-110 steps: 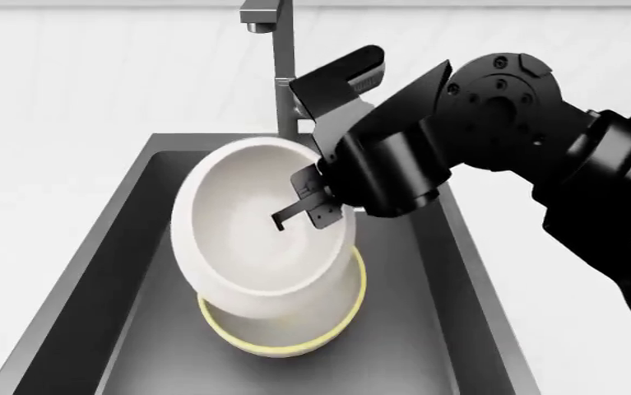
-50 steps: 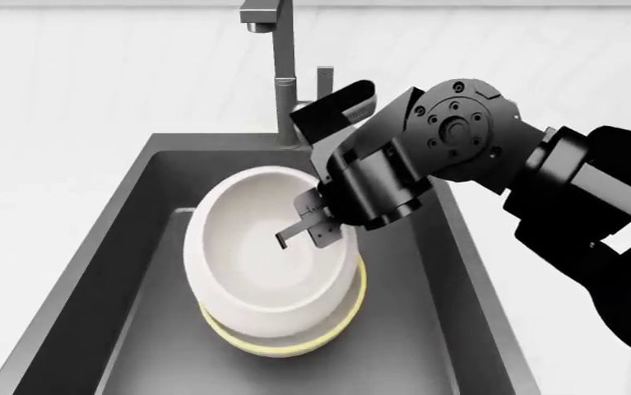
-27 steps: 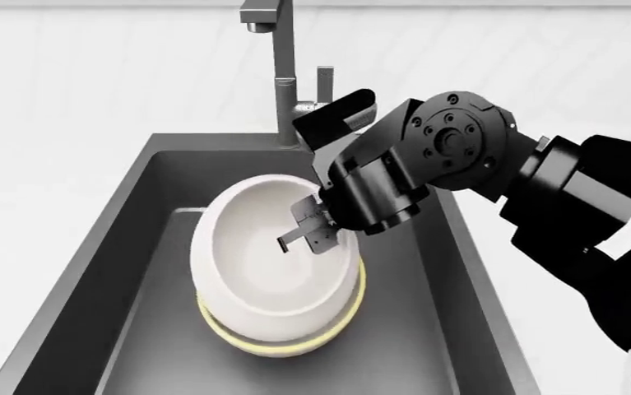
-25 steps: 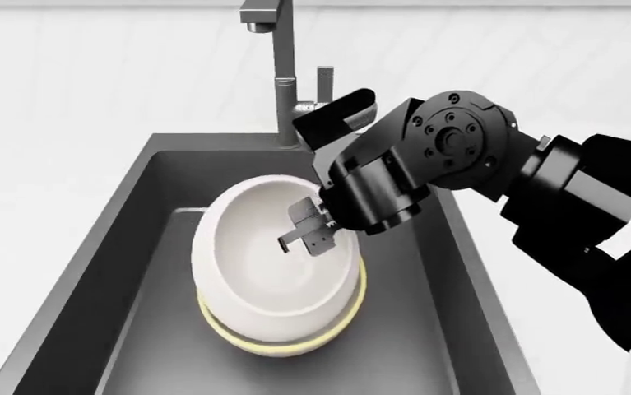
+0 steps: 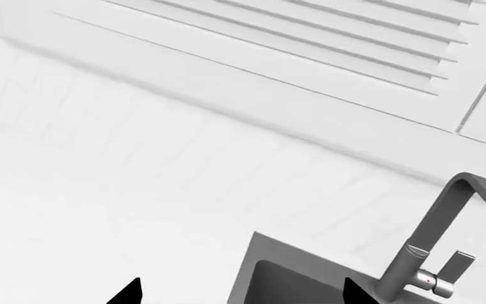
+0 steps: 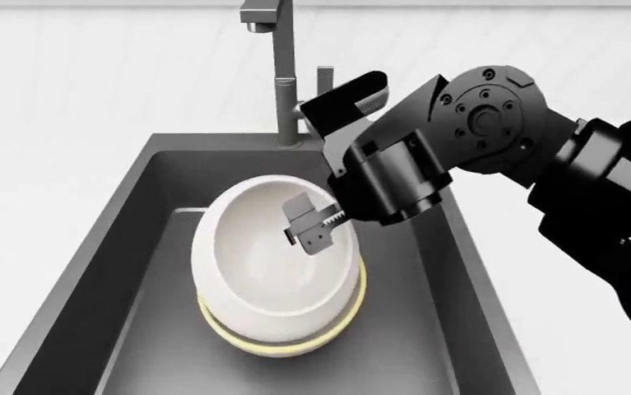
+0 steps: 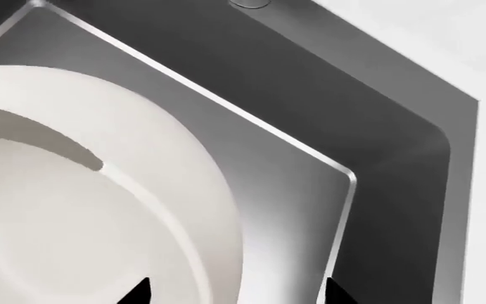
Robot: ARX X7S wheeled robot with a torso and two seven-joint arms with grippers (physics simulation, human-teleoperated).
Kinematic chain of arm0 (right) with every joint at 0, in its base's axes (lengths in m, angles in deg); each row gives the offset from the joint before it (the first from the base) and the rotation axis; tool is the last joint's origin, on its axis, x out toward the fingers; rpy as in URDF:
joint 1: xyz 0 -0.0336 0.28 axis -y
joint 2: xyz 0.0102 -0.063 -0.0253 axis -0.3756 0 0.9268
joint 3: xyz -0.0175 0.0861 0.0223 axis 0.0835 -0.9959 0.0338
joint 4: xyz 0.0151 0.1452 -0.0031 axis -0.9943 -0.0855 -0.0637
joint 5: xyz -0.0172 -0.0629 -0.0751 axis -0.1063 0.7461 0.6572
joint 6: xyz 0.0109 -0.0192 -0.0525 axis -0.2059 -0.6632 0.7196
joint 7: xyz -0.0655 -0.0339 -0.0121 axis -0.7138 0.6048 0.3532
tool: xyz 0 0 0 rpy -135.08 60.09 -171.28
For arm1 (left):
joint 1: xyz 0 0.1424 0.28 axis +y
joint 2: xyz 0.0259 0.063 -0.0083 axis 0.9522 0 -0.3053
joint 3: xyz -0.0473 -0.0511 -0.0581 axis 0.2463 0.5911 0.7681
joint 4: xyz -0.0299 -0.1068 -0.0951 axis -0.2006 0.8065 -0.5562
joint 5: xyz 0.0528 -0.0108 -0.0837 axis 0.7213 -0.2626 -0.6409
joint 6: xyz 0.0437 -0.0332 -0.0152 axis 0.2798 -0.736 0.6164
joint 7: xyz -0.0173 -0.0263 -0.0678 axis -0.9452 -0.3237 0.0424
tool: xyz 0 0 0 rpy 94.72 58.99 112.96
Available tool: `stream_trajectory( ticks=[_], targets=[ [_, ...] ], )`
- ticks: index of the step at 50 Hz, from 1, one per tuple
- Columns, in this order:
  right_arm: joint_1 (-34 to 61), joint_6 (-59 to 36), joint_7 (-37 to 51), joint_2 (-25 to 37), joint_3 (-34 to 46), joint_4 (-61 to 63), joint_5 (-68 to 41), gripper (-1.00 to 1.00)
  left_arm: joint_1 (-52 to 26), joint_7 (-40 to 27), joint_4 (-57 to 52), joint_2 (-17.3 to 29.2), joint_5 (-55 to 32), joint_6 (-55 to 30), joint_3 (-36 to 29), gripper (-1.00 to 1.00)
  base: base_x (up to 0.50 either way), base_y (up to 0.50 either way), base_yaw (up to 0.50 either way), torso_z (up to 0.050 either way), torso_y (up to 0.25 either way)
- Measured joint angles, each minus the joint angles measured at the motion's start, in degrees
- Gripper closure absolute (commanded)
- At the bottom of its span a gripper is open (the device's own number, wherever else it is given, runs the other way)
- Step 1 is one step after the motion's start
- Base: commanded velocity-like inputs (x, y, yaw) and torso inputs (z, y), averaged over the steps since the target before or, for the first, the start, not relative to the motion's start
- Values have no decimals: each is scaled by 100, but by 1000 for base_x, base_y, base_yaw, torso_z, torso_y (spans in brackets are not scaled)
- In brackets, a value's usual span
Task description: Stack the bowls in the sink.
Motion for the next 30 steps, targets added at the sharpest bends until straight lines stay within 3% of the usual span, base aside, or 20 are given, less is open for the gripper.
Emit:
stream_trajectory(
  ticks=[30],
  targets=[
    [765,-22,1019,1060,-361,1541,-1277,-100,-128,-161,46,-200,-97,-33,63,-100,0,0,0,0,0]
  ],
)
